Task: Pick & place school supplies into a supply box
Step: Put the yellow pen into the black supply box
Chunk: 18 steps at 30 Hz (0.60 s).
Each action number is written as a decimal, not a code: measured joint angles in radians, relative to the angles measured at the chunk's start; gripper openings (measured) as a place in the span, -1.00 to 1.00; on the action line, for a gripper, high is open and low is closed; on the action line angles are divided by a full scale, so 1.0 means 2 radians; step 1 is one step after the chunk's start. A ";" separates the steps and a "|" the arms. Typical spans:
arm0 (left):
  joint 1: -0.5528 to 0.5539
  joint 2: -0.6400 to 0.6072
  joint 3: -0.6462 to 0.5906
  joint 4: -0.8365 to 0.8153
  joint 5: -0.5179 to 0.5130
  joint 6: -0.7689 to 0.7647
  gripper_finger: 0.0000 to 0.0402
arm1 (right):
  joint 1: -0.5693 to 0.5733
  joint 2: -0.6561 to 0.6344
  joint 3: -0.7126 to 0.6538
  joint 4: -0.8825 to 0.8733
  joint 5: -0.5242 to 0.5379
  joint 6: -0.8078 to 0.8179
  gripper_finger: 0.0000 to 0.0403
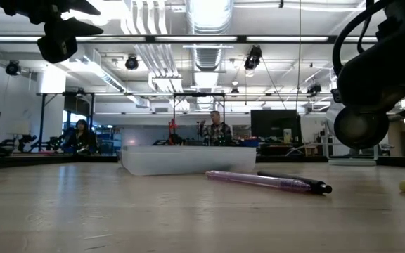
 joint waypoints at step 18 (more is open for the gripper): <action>0.000 0.000 0.000 0.000 0.000 -0.002 -0.39 | -0.034 -0.080 0.029 -0.028 0.262 -0.225 -0.93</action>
